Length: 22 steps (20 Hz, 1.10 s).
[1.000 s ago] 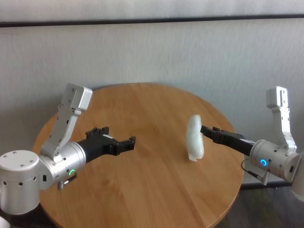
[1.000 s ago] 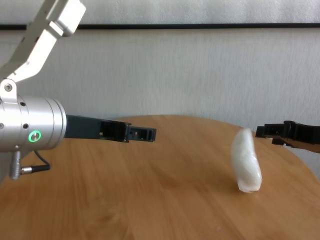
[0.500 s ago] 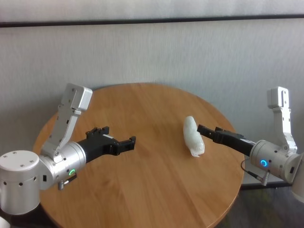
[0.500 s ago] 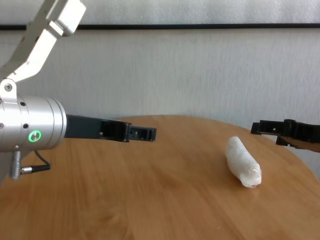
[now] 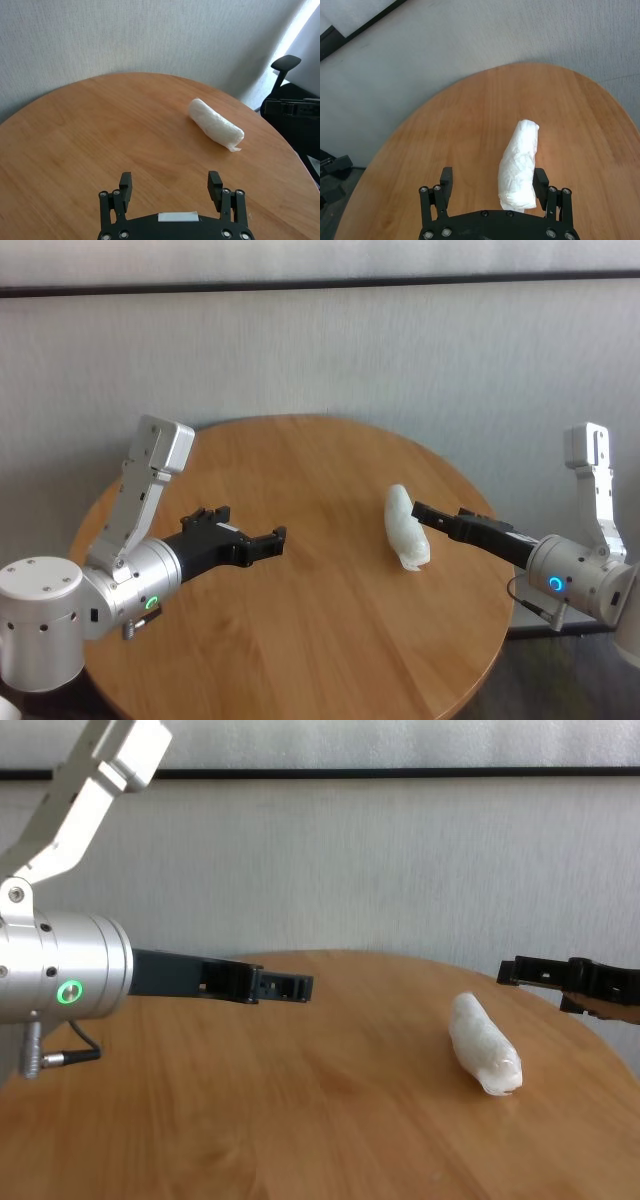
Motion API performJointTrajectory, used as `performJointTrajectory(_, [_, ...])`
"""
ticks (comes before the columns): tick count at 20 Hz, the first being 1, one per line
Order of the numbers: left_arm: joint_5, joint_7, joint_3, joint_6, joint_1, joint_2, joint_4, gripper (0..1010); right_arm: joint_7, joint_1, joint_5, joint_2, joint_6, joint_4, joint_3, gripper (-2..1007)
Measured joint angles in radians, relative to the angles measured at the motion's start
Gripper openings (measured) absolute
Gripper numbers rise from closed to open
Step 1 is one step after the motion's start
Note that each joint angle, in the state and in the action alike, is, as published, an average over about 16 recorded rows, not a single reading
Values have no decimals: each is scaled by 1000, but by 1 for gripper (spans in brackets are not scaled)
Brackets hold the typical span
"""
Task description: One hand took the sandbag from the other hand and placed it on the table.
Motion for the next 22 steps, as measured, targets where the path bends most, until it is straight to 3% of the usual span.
performJointTrajectory(11, [0,0,0,-1,0,0,0,1000,9,4,-15,-2,-7,-2,-7,1005])
performJointTrajectory(16, [0,0,0,-1,0,0,0,1000,36,24,-50,-12,-13,0,-27,1005])
performJointTrajectory(22, [0,0,0,-1,0,0,0,1000,84,66,-107,-41,-20,12,-62,1005])
